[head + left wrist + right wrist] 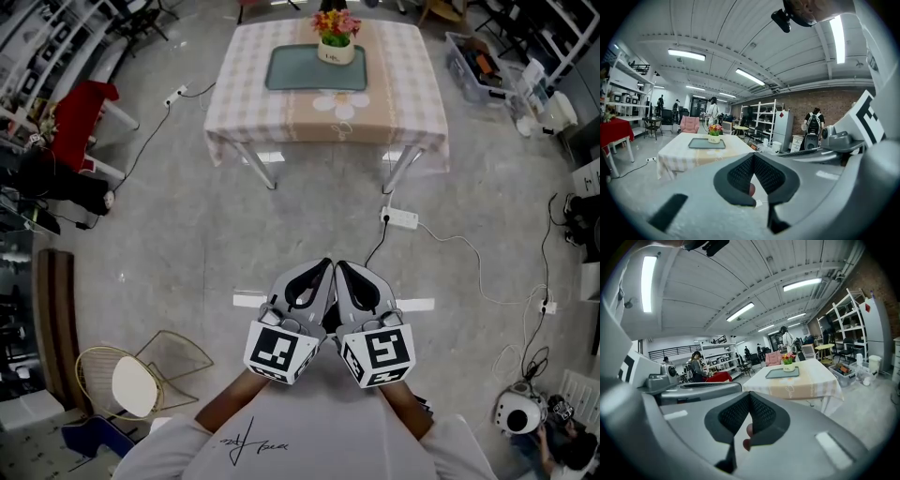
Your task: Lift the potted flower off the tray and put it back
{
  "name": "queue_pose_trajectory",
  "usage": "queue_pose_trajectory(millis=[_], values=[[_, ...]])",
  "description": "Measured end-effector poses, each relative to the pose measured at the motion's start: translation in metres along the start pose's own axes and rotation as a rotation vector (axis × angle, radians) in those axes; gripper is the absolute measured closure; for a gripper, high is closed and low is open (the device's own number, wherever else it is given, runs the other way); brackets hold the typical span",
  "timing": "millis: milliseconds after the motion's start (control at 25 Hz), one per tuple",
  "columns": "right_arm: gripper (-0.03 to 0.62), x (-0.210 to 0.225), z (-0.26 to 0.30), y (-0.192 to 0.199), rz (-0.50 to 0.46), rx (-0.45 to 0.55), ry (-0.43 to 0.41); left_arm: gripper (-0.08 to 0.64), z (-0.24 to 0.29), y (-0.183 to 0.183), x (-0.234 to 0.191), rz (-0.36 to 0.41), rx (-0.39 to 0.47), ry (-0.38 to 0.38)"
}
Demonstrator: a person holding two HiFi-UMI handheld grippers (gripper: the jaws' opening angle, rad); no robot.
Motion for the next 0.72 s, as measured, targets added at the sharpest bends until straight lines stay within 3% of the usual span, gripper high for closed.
queue_pose_trajectory(millis=[320, 480, 720], values=[[0.591, 0.034, 0.009, -0.02, -0.009, -0.003, -0.033, 0.565, 0.036, -0.016, 0.004, 0.037, 0.004, -0.049], [0.591, 0.042, 0.013, -0.027, 0.005, -0.005, -0.049, 0.565, 0.047, -0.031, 0.004, 0.093, 0.038, -0.094], [0.591, 0.056, 0.017, -0.03, -0.001, -0.012, -0.049, 0.563, 0.06, -0.026, 0.004, 0.043, -0.001, -0.08]])
Point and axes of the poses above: the fingertips, and each gripper's own axes: z forward along the fingers, x to its right, y out of its underside, the point moved 1 cm from there along -z, backward along the fingers, and after that the axes turned 1 degree about -x, right-handed, at the moved point
